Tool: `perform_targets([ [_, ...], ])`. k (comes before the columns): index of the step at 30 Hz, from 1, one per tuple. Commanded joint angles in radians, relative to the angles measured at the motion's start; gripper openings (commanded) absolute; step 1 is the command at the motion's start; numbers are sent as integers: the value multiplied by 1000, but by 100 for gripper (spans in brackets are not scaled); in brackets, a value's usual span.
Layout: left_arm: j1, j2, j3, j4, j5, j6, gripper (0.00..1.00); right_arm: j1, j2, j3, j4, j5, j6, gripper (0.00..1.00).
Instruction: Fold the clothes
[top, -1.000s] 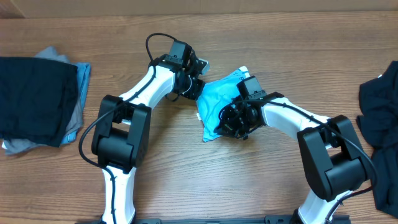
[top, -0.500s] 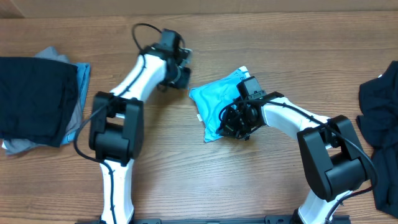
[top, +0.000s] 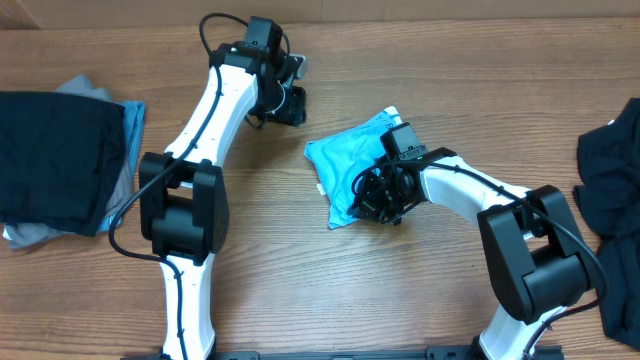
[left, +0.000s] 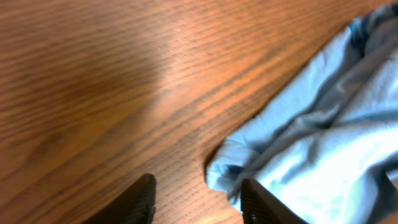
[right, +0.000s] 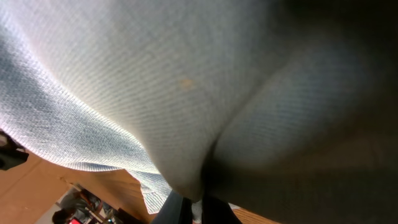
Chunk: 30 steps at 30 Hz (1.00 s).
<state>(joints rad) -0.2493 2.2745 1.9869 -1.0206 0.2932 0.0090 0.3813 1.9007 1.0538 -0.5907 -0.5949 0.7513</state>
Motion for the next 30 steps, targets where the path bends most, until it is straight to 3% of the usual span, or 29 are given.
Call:
perform_targets([
  [1,2,22,-24,-11,56,47,50,5,-29,8,5,18,-12,4],
  [10,-18,42,-28,-83,108,127,32,5,-29,8,10,19,-16,4],
  [30,-47,95,-28,-86,100,142,32,5,-29,8,13,18,-18,4],
])
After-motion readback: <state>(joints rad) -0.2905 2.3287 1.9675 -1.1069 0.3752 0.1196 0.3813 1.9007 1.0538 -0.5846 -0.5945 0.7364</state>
